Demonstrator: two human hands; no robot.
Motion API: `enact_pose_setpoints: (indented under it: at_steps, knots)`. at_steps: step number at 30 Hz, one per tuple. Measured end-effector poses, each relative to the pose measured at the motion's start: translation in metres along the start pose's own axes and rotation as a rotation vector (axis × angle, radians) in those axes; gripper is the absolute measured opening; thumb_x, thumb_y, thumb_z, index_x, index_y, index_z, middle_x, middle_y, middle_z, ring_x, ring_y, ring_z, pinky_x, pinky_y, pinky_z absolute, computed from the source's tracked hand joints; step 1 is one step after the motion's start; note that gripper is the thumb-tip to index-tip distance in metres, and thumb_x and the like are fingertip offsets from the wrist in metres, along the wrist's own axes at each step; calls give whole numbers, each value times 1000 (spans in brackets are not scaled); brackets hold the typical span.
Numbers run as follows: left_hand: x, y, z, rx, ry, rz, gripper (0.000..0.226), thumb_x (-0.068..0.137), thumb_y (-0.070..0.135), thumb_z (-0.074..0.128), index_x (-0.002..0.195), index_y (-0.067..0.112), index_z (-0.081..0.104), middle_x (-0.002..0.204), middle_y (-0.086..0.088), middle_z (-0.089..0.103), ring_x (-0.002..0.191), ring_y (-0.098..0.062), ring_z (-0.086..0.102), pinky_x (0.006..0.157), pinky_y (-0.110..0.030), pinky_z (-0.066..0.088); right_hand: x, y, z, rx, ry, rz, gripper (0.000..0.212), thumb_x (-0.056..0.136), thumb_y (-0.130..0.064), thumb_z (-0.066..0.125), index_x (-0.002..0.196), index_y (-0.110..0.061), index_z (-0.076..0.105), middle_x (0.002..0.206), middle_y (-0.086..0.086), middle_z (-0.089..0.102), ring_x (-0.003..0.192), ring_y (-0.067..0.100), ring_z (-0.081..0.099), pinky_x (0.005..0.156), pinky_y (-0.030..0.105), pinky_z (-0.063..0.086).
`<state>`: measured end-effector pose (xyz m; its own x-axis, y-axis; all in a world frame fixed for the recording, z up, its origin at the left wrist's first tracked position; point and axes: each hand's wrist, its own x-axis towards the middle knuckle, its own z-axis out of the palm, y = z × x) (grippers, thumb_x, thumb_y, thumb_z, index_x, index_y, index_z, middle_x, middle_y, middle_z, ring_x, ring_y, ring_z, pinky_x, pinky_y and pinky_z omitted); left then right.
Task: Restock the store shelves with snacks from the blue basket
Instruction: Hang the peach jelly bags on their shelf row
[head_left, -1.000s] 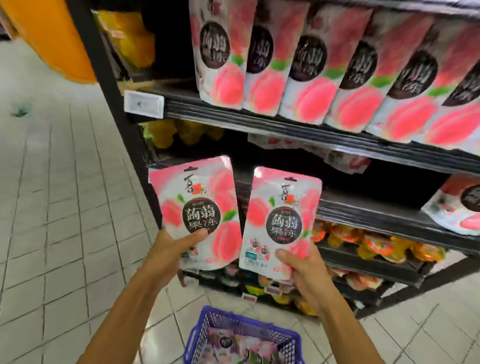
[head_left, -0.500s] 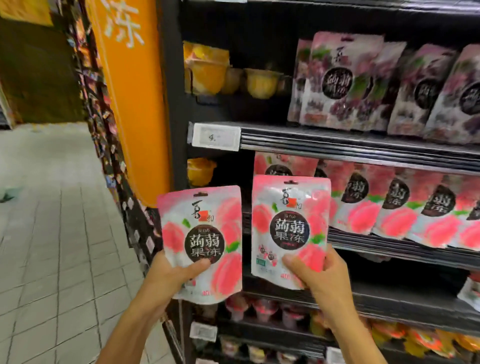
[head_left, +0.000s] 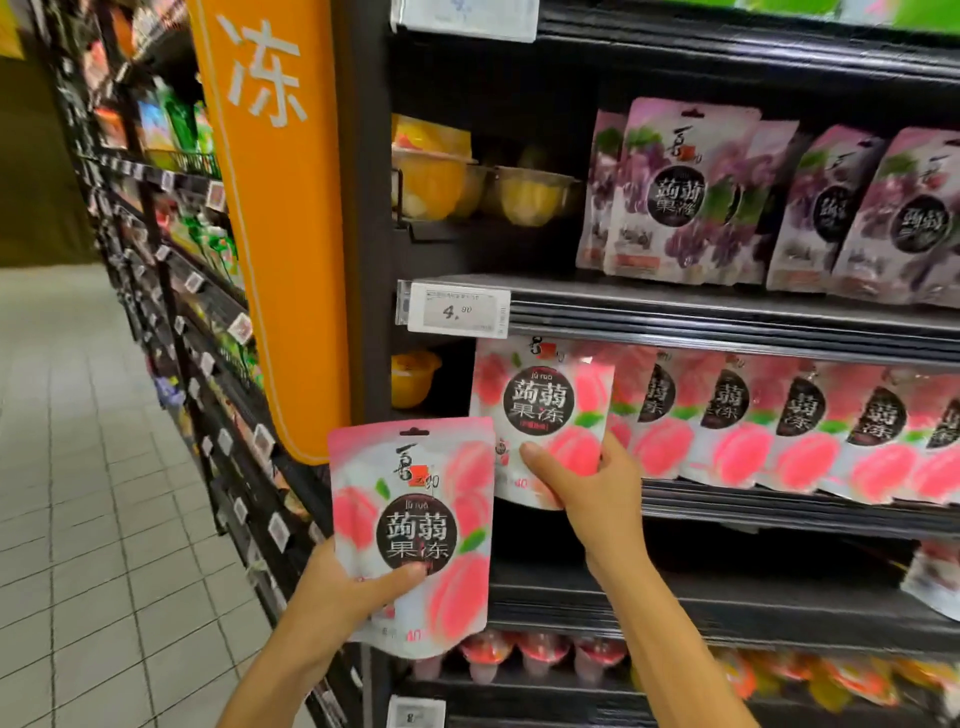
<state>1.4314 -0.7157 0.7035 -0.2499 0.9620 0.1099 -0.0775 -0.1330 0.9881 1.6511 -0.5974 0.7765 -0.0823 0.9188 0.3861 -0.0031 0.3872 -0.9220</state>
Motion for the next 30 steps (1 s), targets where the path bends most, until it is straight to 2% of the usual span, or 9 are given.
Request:
enact_pose_setpoints:
  at_steps: [3,9,12,15,17,21,24,27,30]
  knots:
    - [2,0,-3,-13,-42,-5,56,51,31,93,104,25,74,104,-11,76,97,-29,73,77,-40,60,11,-3,14,-53,63,-12,35,64,-45,88,89,-29,69,87,-2,74,86,22,70,82,48,58]
    - [4,-1,-4,-8,-68,-22,56,54,32,94,106,27,73,105,-11,76,97,-31,72,78,-49,60,18,8,27,-147,184,-19,69,67,-43,88,123,-13,62,118,3,69,114,20,61,100,49,49]
    - [6,-2,-2,-1,-76,-31,54,54,34,93,103,28,74,104,-12,76,98,-31,72,82,-54,58,14,11,31,-162,191,-49,72,65,-44,88,121,-9,60,112,7,69,106,23,62,93,49,51]
    - [8,-4,1,2,-87,-42,52,55,34,93,103,29,74,104,-12,75,97,-32,72,82,-57,57,12,12,28,-193,186,-77,63,63,-49,87,108,-19,54,96,-8,63,90,18,54,77,35,47]
    - [10,-6,1,7,-88,-45,52,55,35,93,102,28,74,102,-13,76,96,-34,72,81,-58,57,10,14,25,-229,169,-91,65,65,-50,86,109,-18,50,94,-7,61,86,16,52,74,27,44]
    - [13,-7,2,0,-99,-35,58,50,41,95,103,29,74,103,-12,76,98,-31,72,83,-51,58,1,21,17,-289,178,-122,65,71,-45,85,120,-21,50,105,-7,63,95,14,60,78,25,49]
    - [15,-9,3,-5,-97,-21,58,50,39,95,103,29,74,105,-10,76,99,-29,72,80,-41,60,-4,26,10,-328,224,-140,60,72,-42,84,121,-30,52,107,-13,61,94,4,57,76,13,45]
    - [17,-9,3,-7,-91,-18,62,46,42,96,103,29,74,105,-10,76,98,-28,73,77,-38,60,-5,27,7,-368,254,-142,55,73,-39,84,118,-37,51,102,-19,60,82,3,55,72,18,43]
    - [19,-9,4,-5,-90,-20,65,44,44,97,103,29,74,104,-10,76,97,-28,73,77,-39,60,-1,27,8,-447,294,-115,64,71,-45,83,126,-33,54,105,-19,60,86,6,58,74,25,47]
